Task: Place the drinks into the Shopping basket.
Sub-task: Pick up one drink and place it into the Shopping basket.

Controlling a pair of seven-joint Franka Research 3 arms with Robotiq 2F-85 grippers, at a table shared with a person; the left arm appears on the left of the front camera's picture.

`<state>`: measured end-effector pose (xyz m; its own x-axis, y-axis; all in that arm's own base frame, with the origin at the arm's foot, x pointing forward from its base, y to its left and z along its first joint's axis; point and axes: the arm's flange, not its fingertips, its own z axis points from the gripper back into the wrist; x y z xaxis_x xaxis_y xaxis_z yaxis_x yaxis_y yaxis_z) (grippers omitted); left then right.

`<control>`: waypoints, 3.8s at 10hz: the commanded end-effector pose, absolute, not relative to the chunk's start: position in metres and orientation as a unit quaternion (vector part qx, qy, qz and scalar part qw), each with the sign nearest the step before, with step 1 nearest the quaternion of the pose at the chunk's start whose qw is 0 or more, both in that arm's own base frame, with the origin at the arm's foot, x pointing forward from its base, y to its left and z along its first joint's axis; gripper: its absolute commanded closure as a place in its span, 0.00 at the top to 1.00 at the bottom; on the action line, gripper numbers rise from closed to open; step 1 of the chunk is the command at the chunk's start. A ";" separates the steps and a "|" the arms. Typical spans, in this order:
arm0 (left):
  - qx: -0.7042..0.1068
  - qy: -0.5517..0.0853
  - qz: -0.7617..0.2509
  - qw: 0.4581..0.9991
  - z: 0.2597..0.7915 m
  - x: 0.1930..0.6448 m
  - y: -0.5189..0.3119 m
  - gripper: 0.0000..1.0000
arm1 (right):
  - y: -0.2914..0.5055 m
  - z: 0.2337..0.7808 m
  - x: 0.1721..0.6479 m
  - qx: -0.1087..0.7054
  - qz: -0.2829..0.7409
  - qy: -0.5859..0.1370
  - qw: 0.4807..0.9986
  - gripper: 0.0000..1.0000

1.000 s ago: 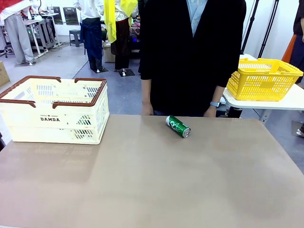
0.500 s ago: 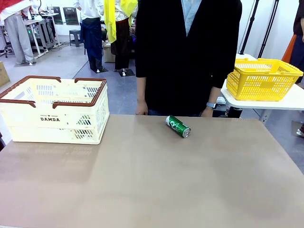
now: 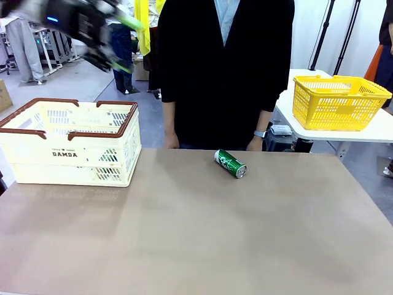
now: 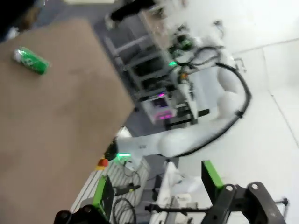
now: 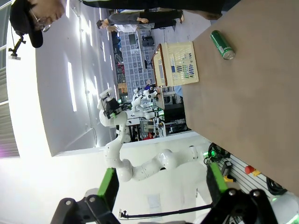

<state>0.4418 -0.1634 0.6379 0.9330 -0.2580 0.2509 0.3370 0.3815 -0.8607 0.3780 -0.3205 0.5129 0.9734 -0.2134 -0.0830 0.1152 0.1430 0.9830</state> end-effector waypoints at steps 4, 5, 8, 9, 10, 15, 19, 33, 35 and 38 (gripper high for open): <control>-0.341 -0.141 -0.178 0.912 0.527 0.474 -0.300 1.00 | -0.318 0.515 0.377 0.641 -0.114 -0.036 0.758 1.00; -0.304 -0.187 -0.204 0.912 0.506 0.469 -0.317 1.00 | -0.318 0.515 0.377 0.641 -0.114 -0.036 0.758 1.00; -0.323 -0.155 -0.216 0.908 0.502 0.466 -0.332 1.00 | -0.318 0.515 0.377 0.641 -0.114 -0.036 0.758 1.00; -0.323 -0.155 -0.216 0.908 0.502 0.466 -0.332 1.00 | -0.318 0.515 0.377 0.641 -0.114 -0.036 0.758 1.00; -0.323 -0.155 -0.216 0.908 0.502 0.466 -0.332 1.00 | -0.318 0.515 0.377 0.641 -0.114 -0.036 0.758 1.00; -0.243 -0.126 -0.059 0.960 0.481 0.475 -0.434 1.00 | -0.318 0.515 0.377 0.641 -0.114 -0.036 0.758 1.00; -0.125 -0.092 -0.027 0.988 0.455 0.539 -0.500 1.00 | -0.318 0.515 0.377 0.641 -0.114 -0.036 0.758 1.00; -0.069 -0.097 -0.015 0.993 0.356 0.600 -0.513 1.00 | -0.318 0.515 0.377 0.641 -0.114 -0.036 0.758 1.00; 0.000 -0.115 0.091 0.989 0.350 0.608 -0.521 1.00 | -0.318 0.515 0.377 0.641 -0.114 -0.036 0.758 1.00; -0.025 -0.122 0.274 0.954 0.343 0.615 -0.527 1.00 | -0.318 0.515 0.377 0.641 -0.114 -0.036 0.758 1.00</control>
<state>0.6081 -0.5104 0.3359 0.9001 0.3855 0.2032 -0.3726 0.9226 -0.0997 0.3778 -0.3208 0.5128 0.9733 -0.2139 -0.0833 0.1155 0.1429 0.9830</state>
